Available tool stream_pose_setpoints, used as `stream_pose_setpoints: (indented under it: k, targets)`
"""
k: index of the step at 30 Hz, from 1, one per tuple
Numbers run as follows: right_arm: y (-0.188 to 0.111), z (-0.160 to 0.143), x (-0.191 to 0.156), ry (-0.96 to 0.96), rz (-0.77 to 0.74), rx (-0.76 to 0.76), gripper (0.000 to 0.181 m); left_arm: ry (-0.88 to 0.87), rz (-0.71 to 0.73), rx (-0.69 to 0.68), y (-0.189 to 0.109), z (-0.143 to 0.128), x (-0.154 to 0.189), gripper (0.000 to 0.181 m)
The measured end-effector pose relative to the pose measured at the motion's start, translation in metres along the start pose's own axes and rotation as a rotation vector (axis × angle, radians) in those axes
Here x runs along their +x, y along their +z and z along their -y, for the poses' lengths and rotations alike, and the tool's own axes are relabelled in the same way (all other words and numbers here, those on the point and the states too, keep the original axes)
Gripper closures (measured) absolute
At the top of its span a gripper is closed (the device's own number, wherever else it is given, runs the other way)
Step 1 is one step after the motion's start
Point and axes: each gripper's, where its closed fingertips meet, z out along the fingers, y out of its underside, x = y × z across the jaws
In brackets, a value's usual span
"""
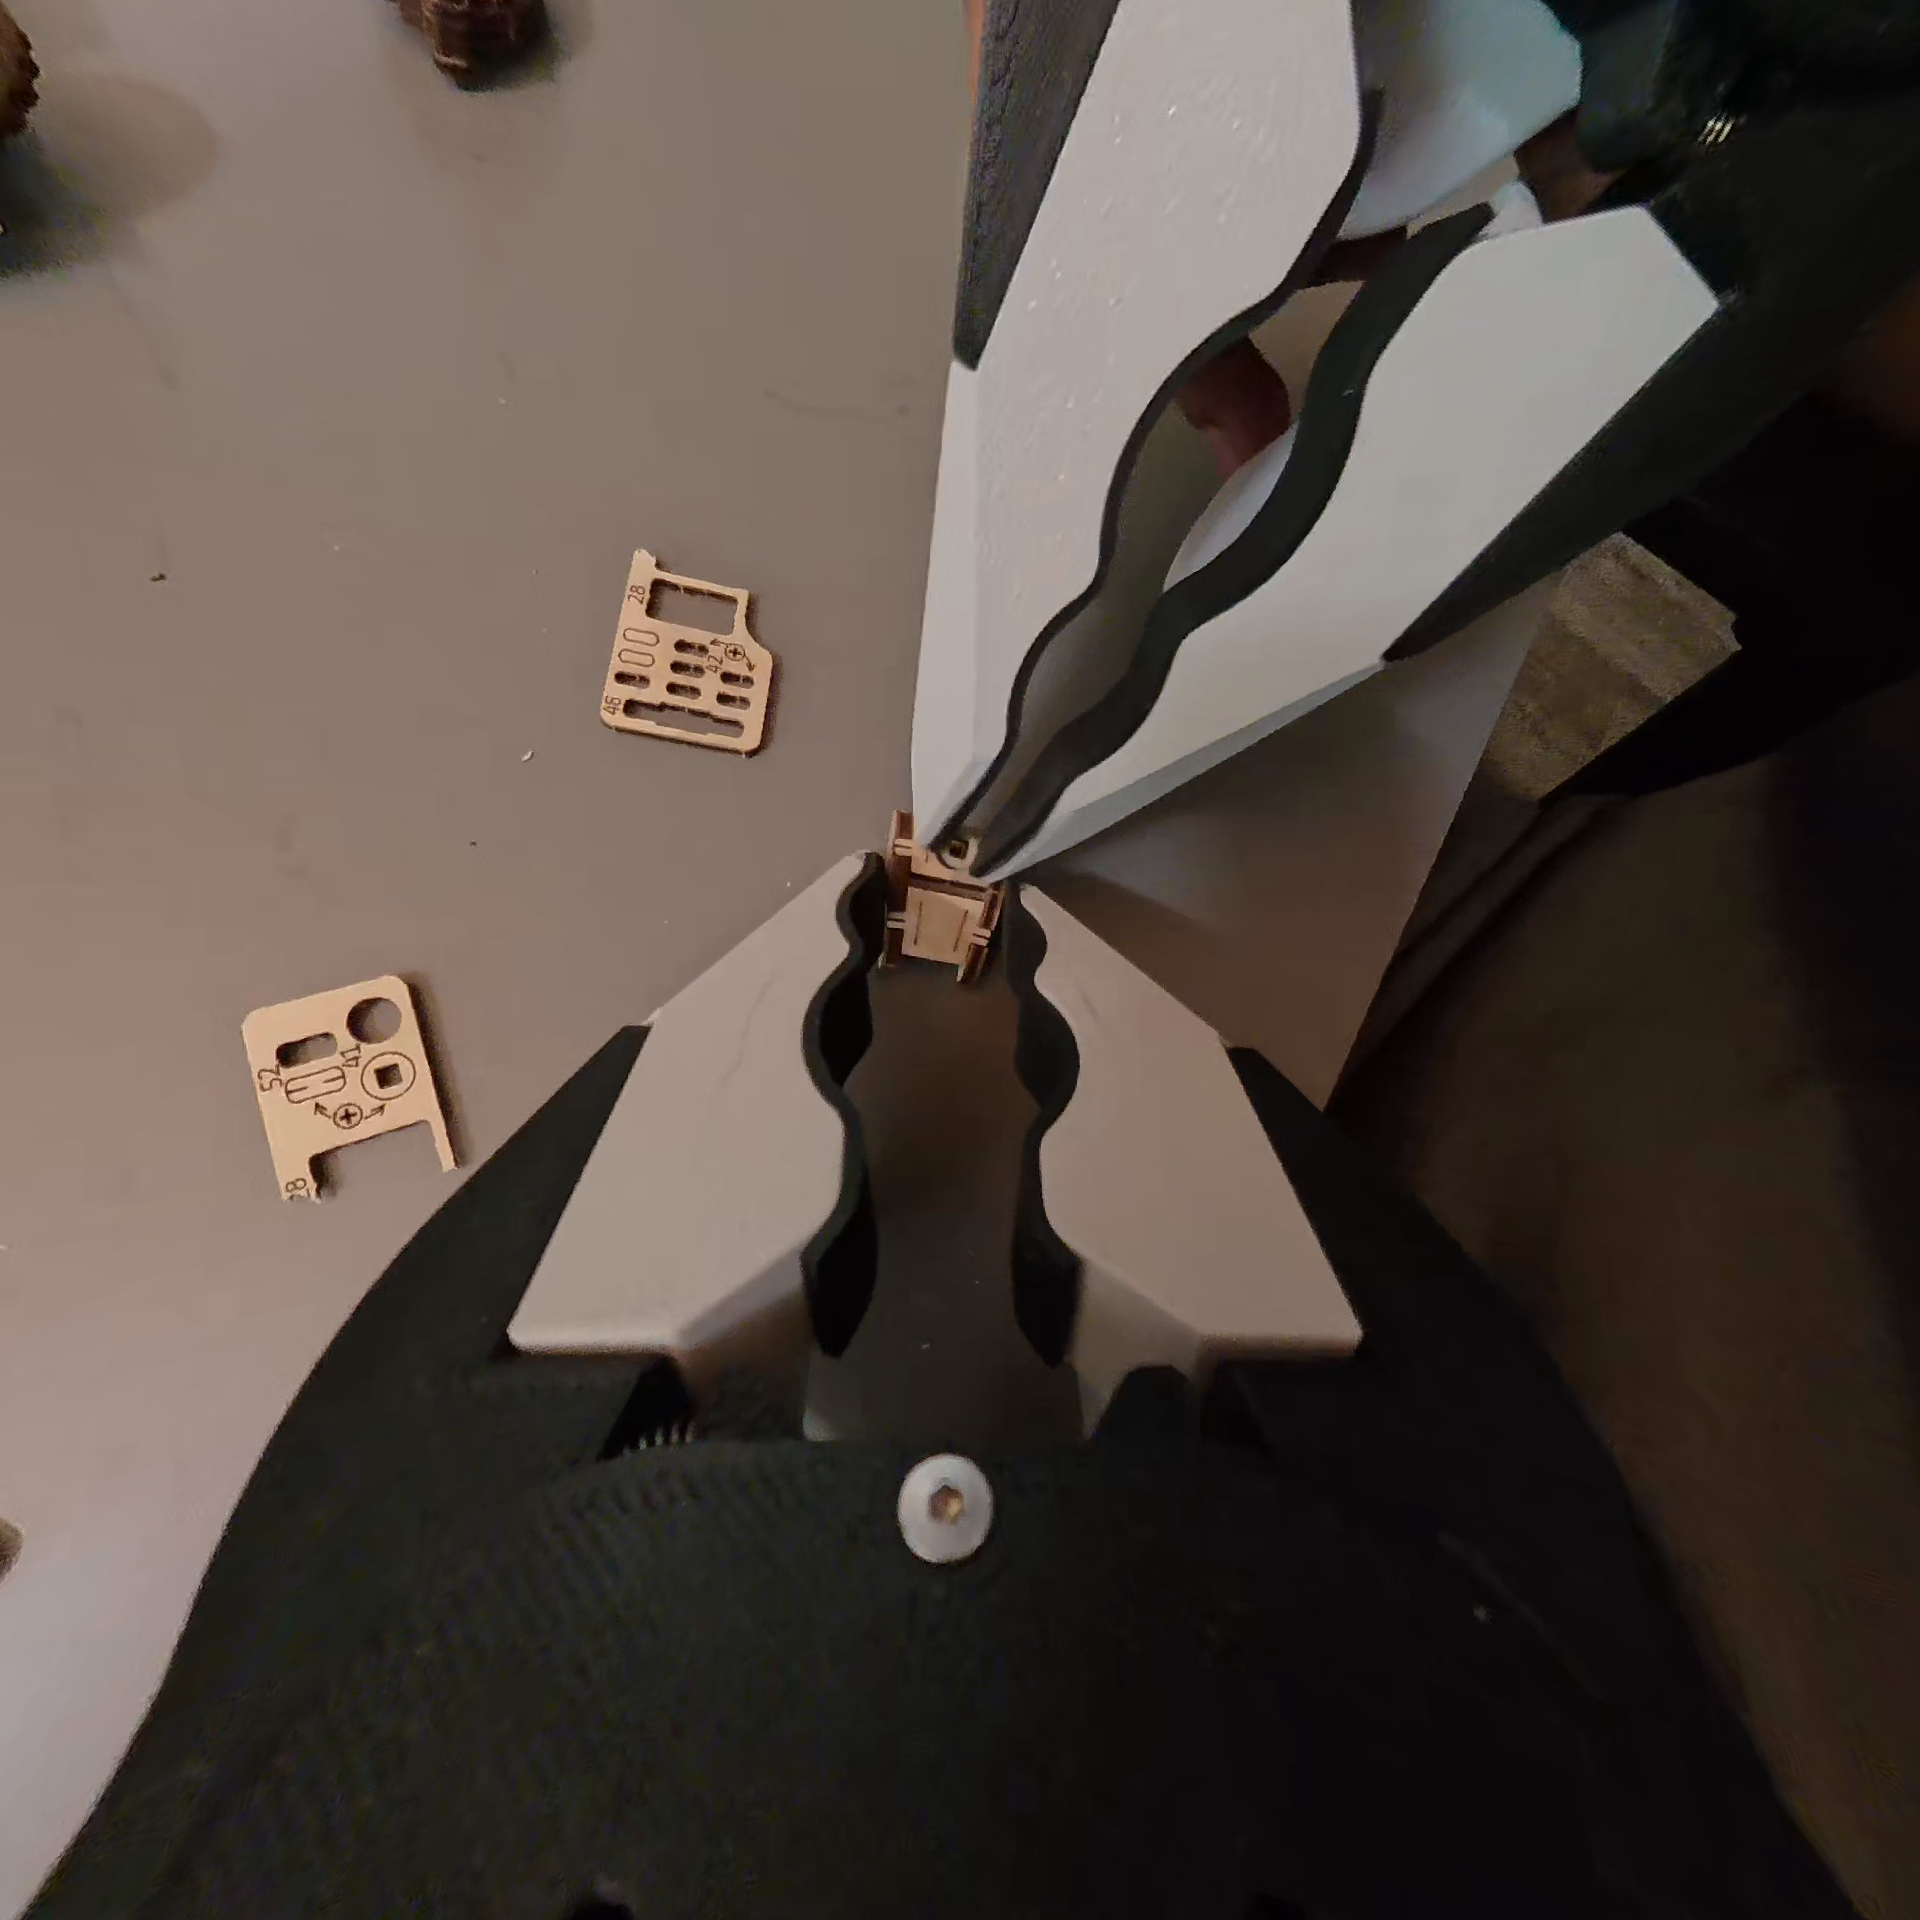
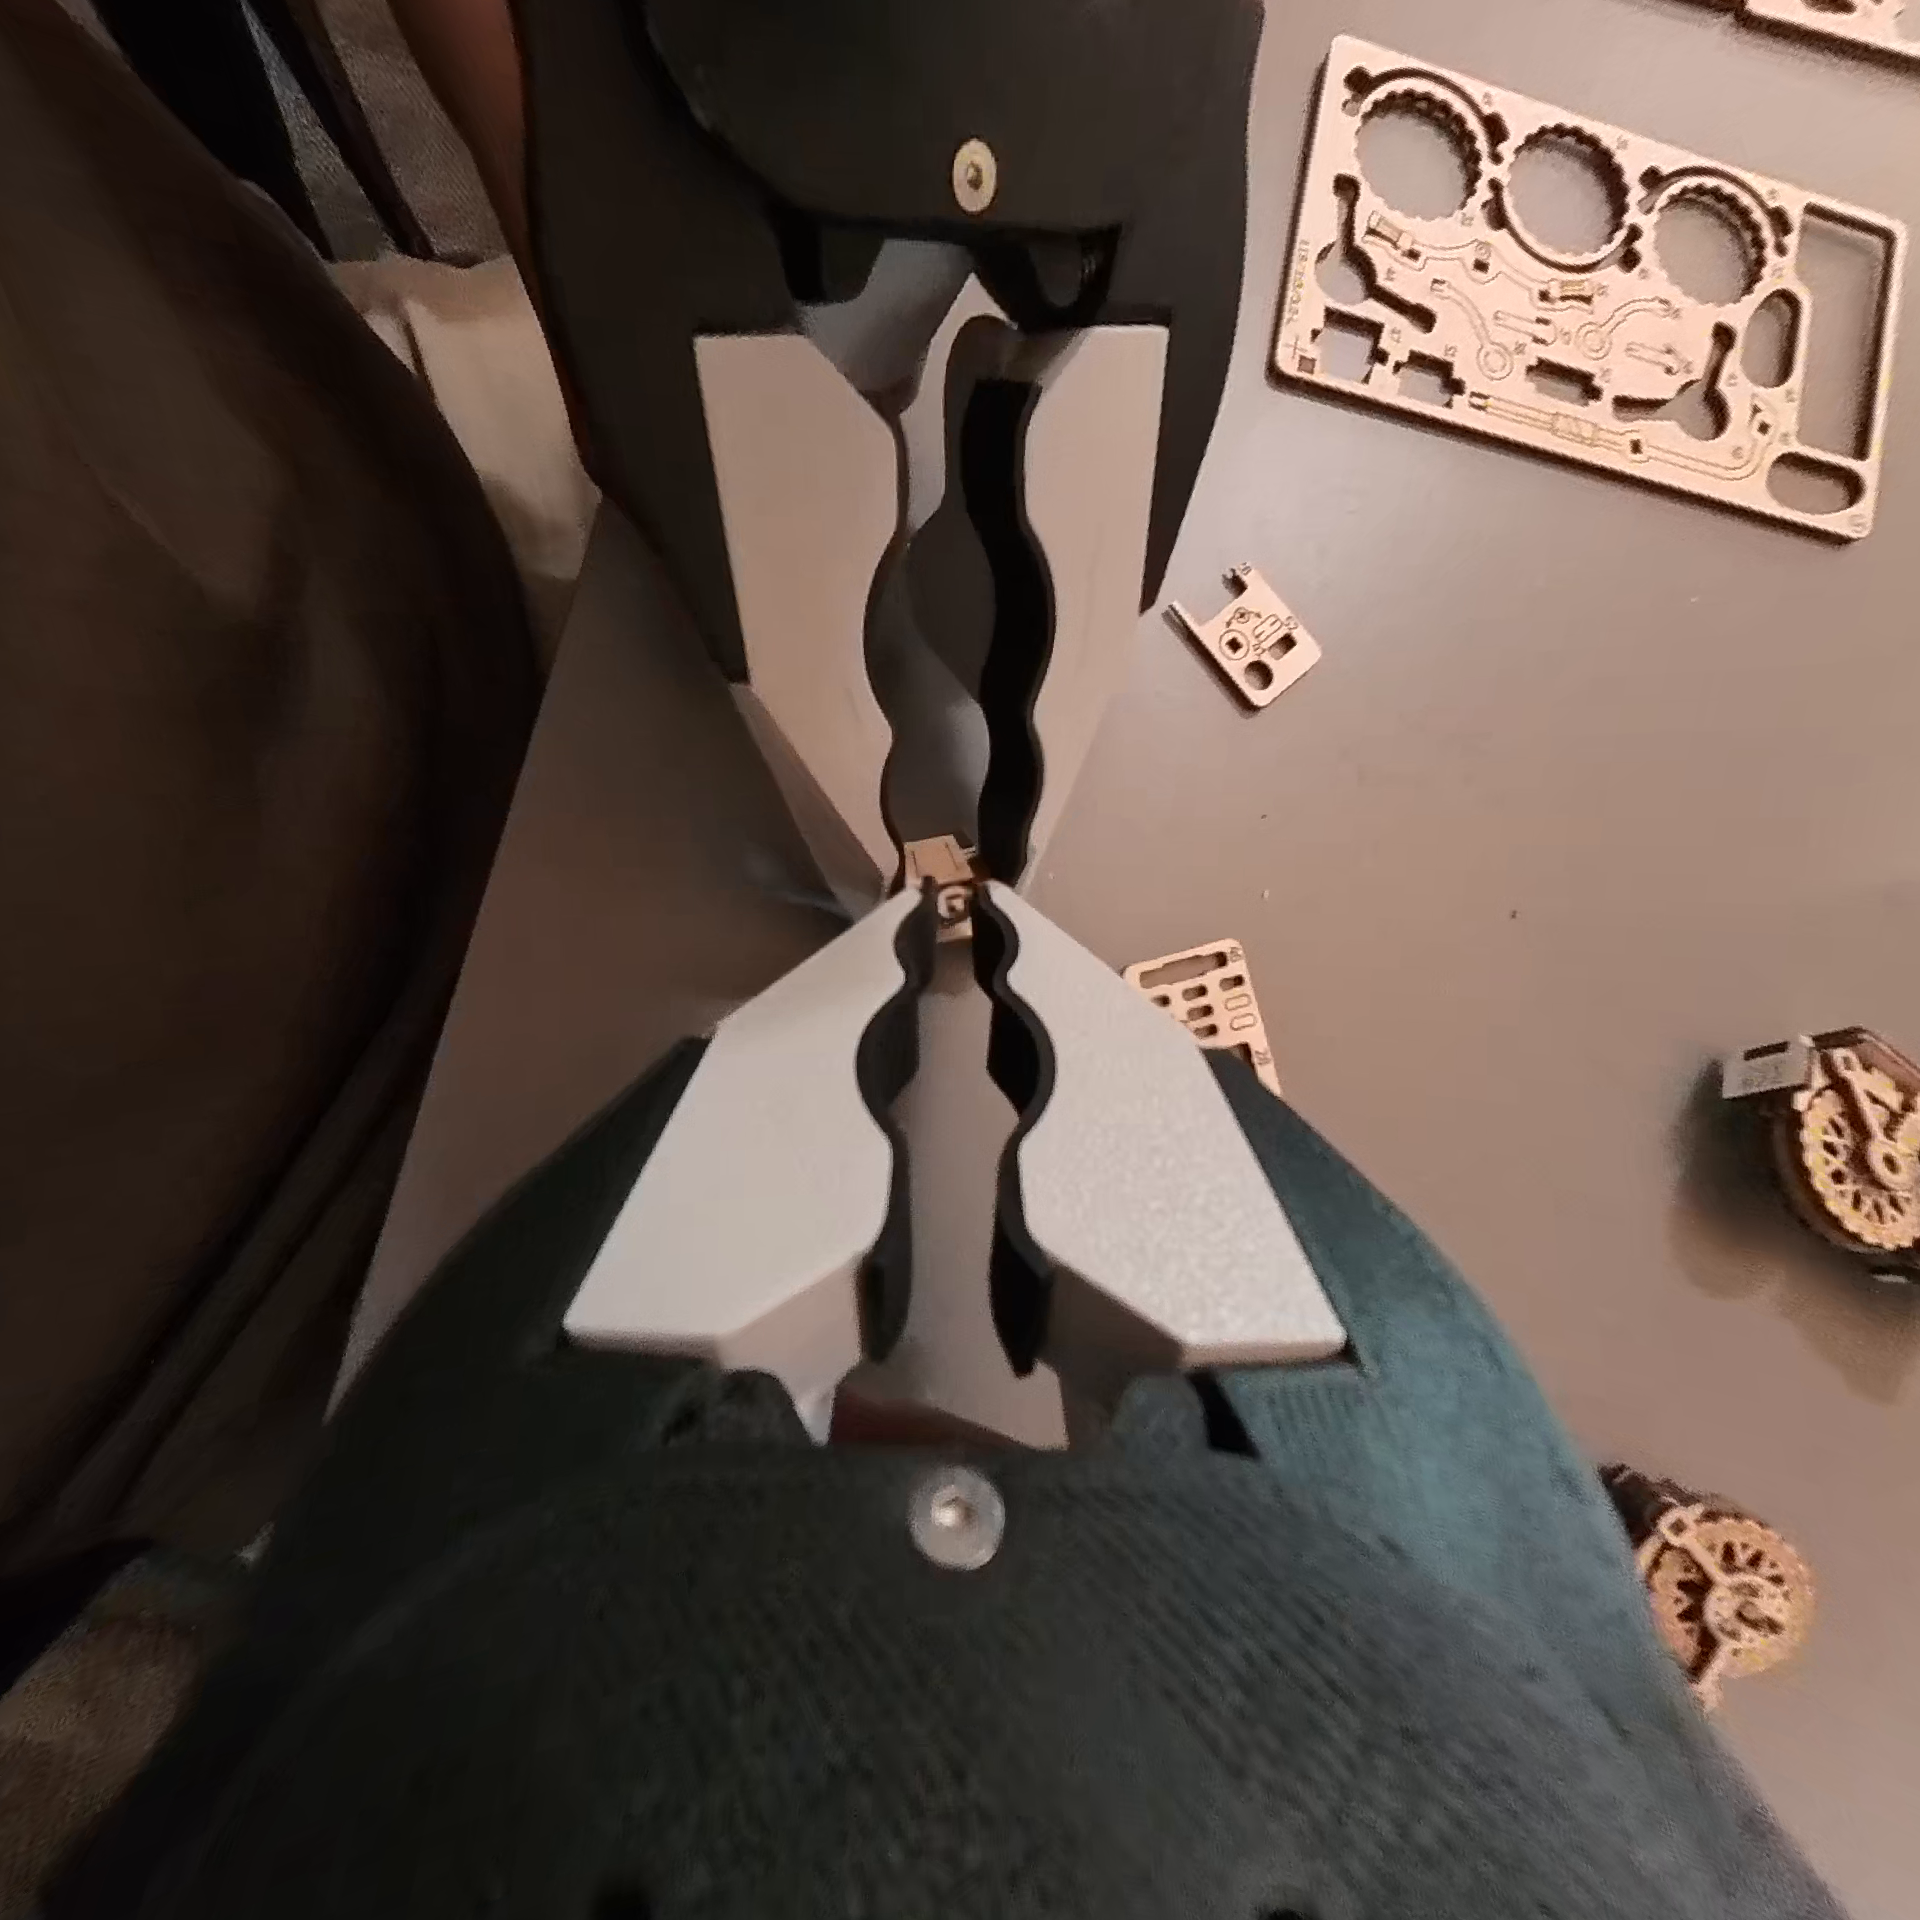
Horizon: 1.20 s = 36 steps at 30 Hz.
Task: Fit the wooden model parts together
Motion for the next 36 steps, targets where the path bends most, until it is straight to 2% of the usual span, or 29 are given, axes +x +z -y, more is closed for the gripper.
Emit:
stream_pose_setpoints:
  k: [16, 29, 33, 36]
  targets:
    - [0.001, -0.002, -0.003, -0.055, 0.103, -0.029, 0.176, -0.022, -0.030, 0.001, 0.000, 0.000, 0.001, 0.161]
    - [0.001, -0.003, -0.003, -0.027, 0.153, -0.064, 0.177, -0.019, -0.025, -0.001, 0.000, 0.000, 0.001, 0.161]
    - [0.001, -0.001, 0.000, -0.022, 0.114, -0.044, 0.176, -0.024, -0.020, 0.003, 0.000, 0.000, 0.000, 0.161]
    - [-0.005, 0.002, 0.010, 0.016, 0.037, 0.010, 0.166, -0.028, -0.023, 0.002, 0.000, 0.000, 0.000, 0.161]
